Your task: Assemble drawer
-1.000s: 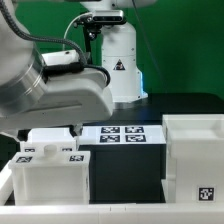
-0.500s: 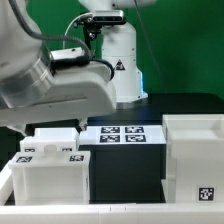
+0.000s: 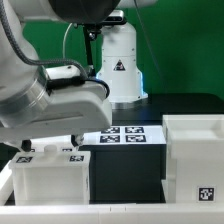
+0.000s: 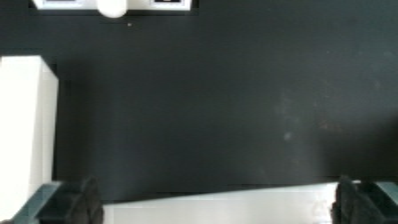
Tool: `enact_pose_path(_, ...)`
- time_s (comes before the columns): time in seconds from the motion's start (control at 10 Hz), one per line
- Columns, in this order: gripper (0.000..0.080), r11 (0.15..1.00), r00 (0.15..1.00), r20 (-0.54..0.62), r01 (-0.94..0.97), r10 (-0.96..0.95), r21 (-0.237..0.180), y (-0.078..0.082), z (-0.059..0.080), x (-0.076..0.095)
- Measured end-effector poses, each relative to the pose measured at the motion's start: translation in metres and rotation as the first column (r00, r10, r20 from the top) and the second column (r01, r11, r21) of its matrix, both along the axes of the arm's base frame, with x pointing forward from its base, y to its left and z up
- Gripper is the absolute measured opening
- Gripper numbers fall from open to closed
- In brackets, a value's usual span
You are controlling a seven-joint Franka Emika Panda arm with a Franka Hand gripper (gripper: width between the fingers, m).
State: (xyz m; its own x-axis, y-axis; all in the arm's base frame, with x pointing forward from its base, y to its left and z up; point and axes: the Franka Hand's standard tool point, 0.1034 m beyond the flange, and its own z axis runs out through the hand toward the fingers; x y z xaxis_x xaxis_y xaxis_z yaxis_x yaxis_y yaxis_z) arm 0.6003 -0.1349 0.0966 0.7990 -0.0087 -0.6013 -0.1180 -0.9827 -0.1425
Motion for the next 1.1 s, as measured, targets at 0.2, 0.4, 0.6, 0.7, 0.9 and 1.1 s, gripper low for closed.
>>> enact_pose_path(0.2,0.0649,1.000,1.000,0.011,-0.021,0.021,0.013,-0.001,0.005,0.002)
enact_pose_path(0.4,0.0649,0.998,0.998,0.025,-0.050,0.050,0.035,-0.002,0.006,0.003)
enact_pose_path(0.6,0.0649,0.998,0.998,0.024,-0.051,0.050,0.035,-0.001,0.006,0.003)
enact_pose_path(0.7,0.0649,0.998,0.998,0.024,-0.051,0.050,0.036,-0.001,0.005,0.003)
enact_pose_path(0.9,0.0649,0.997,0.996,0.043,-0.078,0.077,0.015,-0.003,0.009,0.008)
enact_pose_path(1.1,0.0649,0.996,0.993,0.080,-0.090,0.089,0.002,-0.001,0.011,0.018)
